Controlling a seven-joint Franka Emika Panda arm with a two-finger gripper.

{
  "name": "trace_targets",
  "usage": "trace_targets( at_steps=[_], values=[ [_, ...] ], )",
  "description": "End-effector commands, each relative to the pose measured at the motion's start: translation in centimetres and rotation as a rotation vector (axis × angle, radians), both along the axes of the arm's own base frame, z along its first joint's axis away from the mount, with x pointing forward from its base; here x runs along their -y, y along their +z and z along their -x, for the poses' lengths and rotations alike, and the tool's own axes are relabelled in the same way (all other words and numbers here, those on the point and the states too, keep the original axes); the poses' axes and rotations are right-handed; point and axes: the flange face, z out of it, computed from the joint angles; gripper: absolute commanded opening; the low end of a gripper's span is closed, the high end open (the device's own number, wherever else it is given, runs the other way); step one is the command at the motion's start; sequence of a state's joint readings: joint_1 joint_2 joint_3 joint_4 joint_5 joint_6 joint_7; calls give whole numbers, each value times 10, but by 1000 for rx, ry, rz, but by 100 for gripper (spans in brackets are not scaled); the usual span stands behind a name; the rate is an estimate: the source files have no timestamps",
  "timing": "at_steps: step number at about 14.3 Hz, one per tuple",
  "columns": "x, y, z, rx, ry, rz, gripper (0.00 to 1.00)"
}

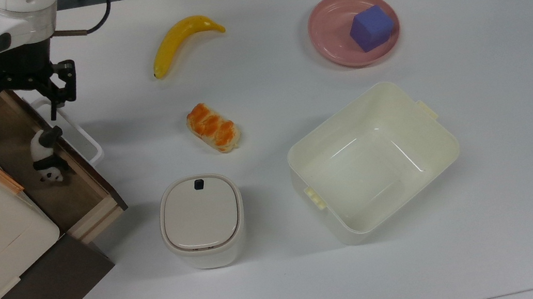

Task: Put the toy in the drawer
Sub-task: 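Lower the panda toy into the drawer and open the gripper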

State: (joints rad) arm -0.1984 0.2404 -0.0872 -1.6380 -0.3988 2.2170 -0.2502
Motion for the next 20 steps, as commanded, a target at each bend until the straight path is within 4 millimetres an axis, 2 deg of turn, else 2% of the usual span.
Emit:
trace_targets(
  at_steps=[1,2,4,13,16,20],
  values=[
    [-4,-4,2,-3,11,14,93],
    [-5,-7,2,-6,11,8,93],
    [-7,-14,1,-15,13,-2,99],
    [-5,-26,-11,33,54,12,100],
    [1,-25,-13,63,61,23,100],
    [29,-6,-9,112,41,44,100]
  ],
)
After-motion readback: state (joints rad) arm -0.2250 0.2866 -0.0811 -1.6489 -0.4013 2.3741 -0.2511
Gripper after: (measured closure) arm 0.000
